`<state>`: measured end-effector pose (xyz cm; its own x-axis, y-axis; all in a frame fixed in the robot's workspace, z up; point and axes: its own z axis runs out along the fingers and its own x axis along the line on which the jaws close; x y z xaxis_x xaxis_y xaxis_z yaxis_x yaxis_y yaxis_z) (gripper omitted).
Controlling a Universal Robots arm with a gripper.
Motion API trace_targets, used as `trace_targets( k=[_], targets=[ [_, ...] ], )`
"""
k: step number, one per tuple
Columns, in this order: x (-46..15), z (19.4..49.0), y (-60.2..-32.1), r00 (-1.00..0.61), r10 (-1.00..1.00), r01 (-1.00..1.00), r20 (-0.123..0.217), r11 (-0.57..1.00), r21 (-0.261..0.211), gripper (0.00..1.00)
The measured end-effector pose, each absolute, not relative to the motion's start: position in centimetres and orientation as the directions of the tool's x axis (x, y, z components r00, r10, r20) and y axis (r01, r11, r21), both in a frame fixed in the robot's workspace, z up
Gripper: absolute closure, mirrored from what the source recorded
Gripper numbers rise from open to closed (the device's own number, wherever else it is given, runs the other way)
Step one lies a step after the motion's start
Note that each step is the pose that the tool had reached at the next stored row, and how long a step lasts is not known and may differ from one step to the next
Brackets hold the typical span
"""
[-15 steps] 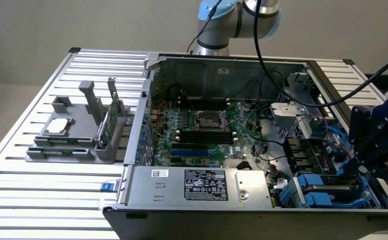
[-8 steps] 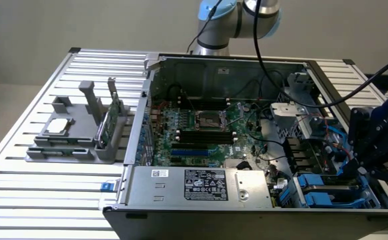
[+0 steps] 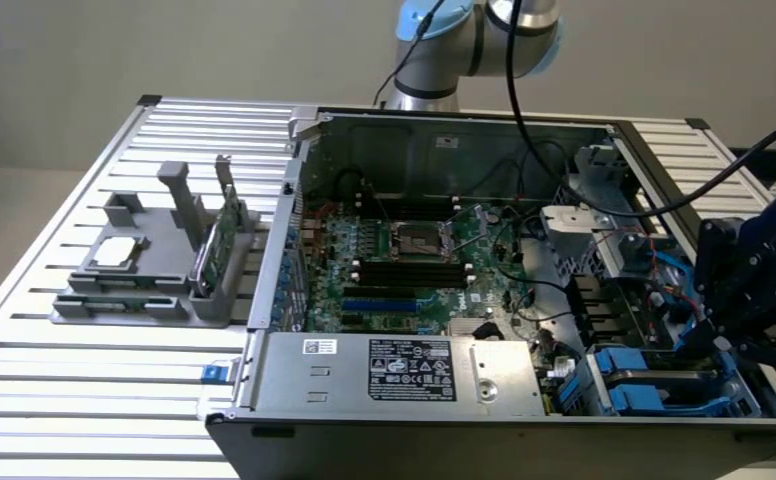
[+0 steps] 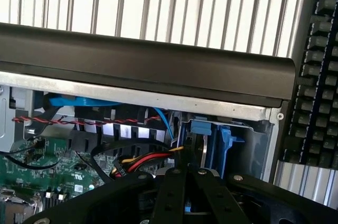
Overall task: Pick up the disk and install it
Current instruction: 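Insert the disk into the insertion slot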
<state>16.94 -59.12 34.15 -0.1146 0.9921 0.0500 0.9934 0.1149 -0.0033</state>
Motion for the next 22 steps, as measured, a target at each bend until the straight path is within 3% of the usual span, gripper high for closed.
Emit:
trace_targets(
  k=[22],
  targets=[
    [16.96,34.27,-59.36,-0.115,0.992,0.993,0.052,0.115,-0.002,0.89]
  ],
)
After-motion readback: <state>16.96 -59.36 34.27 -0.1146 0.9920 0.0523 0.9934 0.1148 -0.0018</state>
